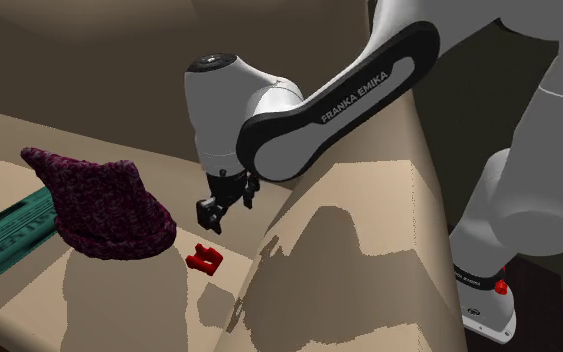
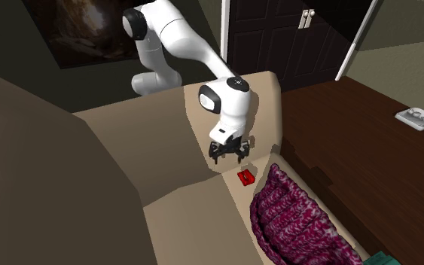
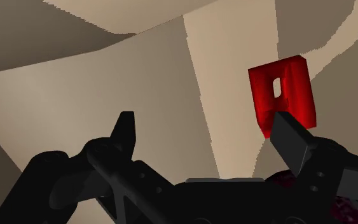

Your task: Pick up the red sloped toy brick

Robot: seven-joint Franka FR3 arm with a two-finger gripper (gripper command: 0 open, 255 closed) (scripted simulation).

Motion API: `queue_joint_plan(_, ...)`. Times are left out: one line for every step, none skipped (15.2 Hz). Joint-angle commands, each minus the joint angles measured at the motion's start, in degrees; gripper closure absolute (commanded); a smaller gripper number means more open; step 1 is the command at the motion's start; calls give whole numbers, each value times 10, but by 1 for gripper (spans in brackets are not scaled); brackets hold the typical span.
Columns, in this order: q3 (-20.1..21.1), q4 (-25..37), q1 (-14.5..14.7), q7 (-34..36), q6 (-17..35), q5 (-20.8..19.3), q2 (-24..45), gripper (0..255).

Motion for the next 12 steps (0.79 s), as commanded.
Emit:
queue_joint_plan(4,44,15,39,2,-34,53,0)
queue_joint_plan(3,64,24,55,1,-48,76,0)
queue_joint_plan(1,85,34,69,0,-62,99,0)
queue_joint_plan(-2,106,44,82,-1,-75,122,0)
queue_joint_plan(-4,128,55,95,-4,-87,144,0)
queue_joint_plan(-8,152,66,106,-7,-98,167,0)
queue_joint_plan(-10,166,74,113,-9,-104,180,0)
queue_joint_plan(-12,164,75,115,-3,-107,185,0)
queue_joint_plan(-14,162,76,117,3,-110,189,0)
queue_joint_plan(-16,161,78,119,8,-113,193,0)
queue_joint_plan(-18,159,79,122,14,-116,198,0)
queue_joint_plan(-19,157,80,124,20,-119,202,0)
